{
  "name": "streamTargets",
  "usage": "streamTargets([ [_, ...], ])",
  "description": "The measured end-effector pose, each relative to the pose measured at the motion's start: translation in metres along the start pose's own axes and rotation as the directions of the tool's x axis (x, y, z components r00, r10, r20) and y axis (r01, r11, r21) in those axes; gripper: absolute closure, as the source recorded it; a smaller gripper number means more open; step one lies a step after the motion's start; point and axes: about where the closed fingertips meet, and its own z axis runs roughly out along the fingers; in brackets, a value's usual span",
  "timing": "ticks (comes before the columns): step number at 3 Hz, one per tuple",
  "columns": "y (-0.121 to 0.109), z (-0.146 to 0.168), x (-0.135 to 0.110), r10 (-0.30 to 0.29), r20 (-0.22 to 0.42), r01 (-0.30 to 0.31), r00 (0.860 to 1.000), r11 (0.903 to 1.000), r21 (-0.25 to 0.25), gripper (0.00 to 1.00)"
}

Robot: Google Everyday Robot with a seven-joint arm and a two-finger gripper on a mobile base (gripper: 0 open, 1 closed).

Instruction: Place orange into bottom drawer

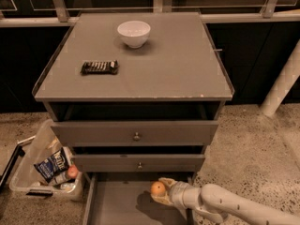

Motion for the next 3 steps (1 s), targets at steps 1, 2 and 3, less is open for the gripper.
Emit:
streamTargets([
  [1,-0.014,0.024,0.026,-0.039,0.003,0.039,0.999,0.9990,0.021,1.00],
  [2,-0.023,0.045,0.049,-0.086,0.004,0.086,0.996,0.9963,0.004,1.00],
  [3,-0.026,0.063,0.067,-0.124,0.007,0.125,0.992,0.9918,-0.028,1.00],
])
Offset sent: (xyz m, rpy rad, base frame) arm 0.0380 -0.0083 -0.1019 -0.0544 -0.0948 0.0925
